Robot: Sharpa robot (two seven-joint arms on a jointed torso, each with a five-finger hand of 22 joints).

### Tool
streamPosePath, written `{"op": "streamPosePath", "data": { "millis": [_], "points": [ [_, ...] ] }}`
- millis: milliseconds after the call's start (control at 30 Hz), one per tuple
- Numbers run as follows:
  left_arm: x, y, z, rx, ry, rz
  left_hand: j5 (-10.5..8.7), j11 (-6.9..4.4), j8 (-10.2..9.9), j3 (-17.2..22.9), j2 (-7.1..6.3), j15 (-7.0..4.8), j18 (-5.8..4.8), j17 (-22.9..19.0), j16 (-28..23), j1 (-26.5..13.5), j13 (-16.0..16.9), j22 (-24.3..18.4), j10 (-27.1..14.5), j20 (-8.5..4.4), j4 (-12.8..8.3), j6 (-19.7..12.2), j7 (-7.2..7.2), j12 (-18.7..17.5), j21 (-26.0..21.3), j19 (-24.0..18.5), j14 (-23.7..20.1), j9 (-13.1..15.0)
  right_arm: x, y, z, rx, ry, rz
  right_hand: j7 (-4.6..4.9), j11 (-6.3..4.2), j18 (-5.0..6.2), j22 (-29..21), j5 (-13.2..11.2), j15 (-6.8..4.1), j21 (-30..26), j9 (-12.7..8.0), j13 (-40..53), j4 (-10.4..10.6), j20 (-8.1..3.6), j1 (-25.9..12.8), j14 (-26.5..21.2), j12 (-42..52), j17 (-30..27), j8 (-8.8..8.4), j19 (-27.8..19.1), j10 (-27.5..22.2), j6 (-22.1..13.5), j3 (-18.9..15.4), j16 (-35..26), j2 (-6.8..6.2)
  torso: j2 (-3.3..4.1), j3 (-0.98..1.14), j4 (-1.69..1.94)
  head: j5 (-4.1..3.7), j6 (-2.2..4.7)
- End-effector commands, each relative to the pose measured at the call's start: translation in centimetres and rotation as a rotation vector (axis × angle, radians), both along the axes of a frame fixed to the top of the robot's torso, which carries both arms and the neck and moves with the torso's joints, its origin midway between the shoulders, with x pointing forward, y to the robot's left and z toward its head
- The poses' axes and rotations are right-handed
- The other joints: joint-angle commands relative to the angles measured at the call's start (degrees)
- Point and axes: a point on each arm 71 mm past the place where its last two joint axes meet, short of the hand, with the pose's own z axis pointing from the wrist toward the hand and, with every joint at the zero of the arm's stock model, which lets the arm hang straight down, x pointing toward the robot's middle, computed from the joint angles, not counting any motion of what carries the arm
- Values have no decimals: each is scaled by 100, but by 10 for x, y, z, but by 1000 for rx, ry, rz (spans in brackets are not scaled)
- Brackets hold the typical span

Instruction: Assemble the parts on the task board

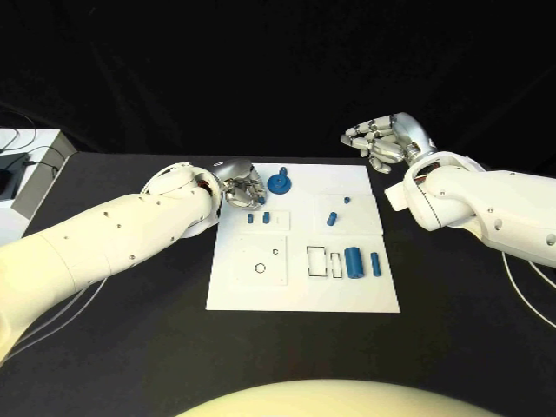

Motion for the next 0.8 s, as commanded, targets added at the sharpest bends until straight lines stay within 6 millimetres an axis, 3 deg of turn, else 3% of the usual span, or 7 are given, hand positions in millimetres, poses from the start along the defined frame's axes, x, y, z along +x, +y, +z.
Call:
{"op": "streamPosePath", "data": {
  "millis": [33,333,600,667,800],
  "points": [
    [0,-1,1,-13,-9,2,4,-15,-12,40,-61,9,3,1,-5,14,6,8,-25,7,14,-118,-14,38,-26,34,-18,-6,0,2,0,-7,-6,18,12,-44,54,584,23,5,33,-10,6,-12,-47,-14,37,12,6,-4,403,1,35,31,-35,27,0,-1,1,4,-8],
    [1,2,2,-18,-13,17,3,15,-21,75,-142,29,6,-6,-17,23,4,1,-95,17,47,-818,-156,38,-57,51,-24,-22,0,2,0,-7,-5,18,12,-44,54,584,23,5,33,-10,6,-12,-47,-14,37,12,6,-4,403,1,35,31,-35,27,0,1,-3,7,-12],
    [2,9,0,1,-5,36,2,27,-22,74,-160,37,10,-8,-28,65,5,2,-118,19,61,-871,-163,39,-75,55,-42,-23,0,1,0,-13,-3,15,23,-34,60,566,34,10,-20,-20,-10,-28,-46,-9,22,-28,5,-20,394,-40,13,38,-52,9,-4,1,-6,3,-25],
    [2,12,0,10,-2,44,-2,42,-33,67,-176,50,10,-11,-41,92,3,7,-150,21,49,-1095,-216,38,-79,49,-66,-34,0,0,0,-25,-3,16,33,-22,76,547,31,22,-95,-23,-139,-37,-33,0,-13,-178,10,-25,387,-61,-17,38,-57,-1,-4,3,-5,1,-27],
    [2,19,0,20,0,56,-1,58,-32,34,-175,59,12,-14,-49,127,4,19,-184,28,48,-1153,-230,46,-86,36,-92,-33,0,-1,-1,-42,7,20,41,24,173,454,-100,60,-507,-36,-673,-63,24,69,-173,-696,29,-36,329,-7,-56,44,-68,-12,-4,3,-6,-9,-13]
  ]
}}
